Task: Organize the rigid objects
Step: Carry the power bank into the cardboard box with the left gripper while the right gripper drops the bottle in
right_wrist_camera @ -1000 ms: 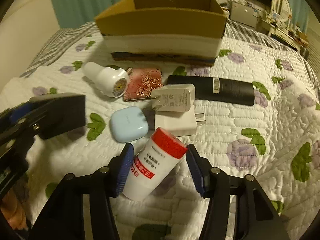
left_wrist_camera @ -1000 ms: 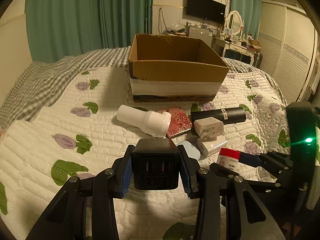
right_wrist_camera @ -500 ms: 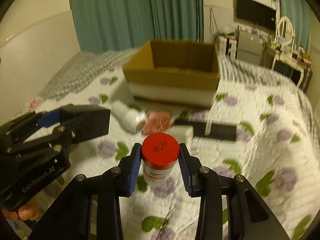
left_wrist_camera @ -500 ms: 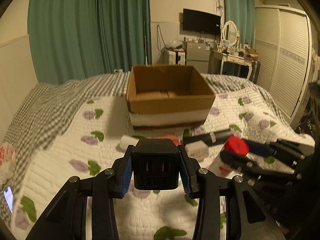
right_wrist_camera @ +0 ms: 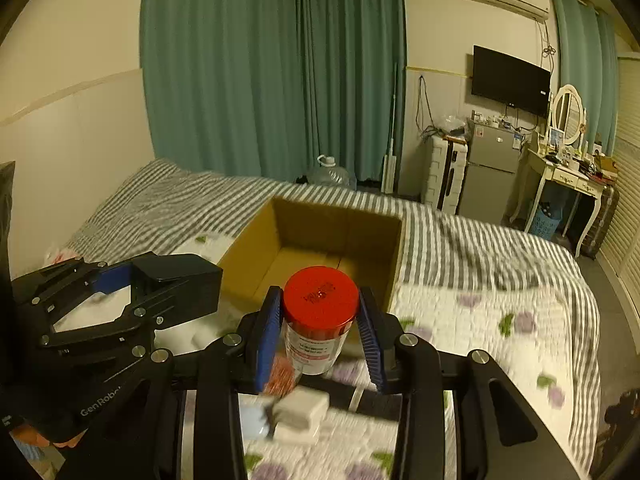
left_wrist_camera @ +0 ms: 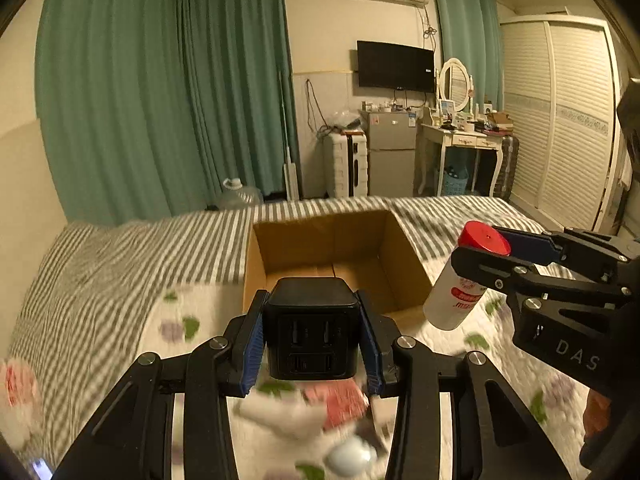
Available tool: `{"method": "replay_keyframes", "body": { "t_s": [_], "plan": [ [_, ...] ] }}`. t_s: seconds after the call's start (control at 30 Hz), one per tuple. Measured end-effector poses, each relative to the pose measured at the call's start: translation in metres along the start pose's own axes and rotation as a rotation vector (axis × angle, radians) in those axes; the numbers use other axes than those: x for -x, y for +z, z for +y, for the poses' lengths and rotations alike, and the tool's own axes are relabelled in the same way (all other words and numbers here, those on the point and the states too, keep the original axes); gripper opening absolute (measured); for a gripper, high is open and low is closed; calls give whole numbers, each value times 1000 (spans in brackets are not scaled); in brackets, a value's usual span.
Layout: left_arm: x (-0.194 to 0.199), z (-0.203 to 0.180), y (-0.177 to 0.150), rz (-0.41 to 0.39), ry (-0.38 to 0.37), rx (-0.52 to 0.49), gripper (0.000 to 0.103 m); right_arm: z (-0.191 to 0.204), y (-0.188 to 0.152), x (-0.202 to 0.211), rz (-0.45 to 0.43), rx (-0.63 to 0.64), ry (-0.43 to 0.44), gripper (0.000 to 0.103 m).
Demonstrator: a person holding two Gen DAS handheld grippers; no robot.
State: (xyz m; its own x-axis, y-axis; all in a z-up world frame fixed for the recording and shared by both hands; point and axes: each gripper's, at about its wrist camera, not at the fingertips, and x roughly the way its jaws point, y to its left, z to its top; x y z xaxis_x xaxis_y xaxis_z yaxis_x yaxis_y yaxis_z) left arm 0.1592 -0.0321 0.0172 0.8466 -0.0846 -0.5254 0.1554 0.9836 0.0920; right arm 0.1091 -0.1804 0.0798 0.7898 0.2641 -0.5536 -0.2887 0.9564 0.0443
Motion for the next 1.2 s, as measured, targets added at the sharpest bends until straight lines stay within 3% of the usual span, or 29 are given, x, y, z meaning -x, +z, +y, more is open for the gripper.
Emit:
{"method": "replay_keyframes", "body": {
  "t_s": [0.3,0.5,0.77,0.83,0.93,0.97,1.1,1.2],
  "plan": [
    [-87,0,28,35,4,-13,42,-27,33,-79,30,4,-7,37],
    [-144,5,13,115,-5,9,42,-40,20,-137,110,1,2,37],
    [-183,17,-11,197,0,34,43,-54,5,-180,178,-26,21,38],
    [-185,16,-13,198,11,29,44,-59,5,-182,182,-53,40,41],
    [-172,13,-10,146,6,11,50,-62,9,-175,154,-77,37,61],
    [-169,13,-8,141,8,9,55,-62,10,-169,142,-77,37,61],
    [-142,15,0,117,27,18,57,-63,16,-140,93,-76,-8,62],
    [-112,19,6,98,19,34,60,-60,22,-104,36,-76,-20,71]
  ]
}}
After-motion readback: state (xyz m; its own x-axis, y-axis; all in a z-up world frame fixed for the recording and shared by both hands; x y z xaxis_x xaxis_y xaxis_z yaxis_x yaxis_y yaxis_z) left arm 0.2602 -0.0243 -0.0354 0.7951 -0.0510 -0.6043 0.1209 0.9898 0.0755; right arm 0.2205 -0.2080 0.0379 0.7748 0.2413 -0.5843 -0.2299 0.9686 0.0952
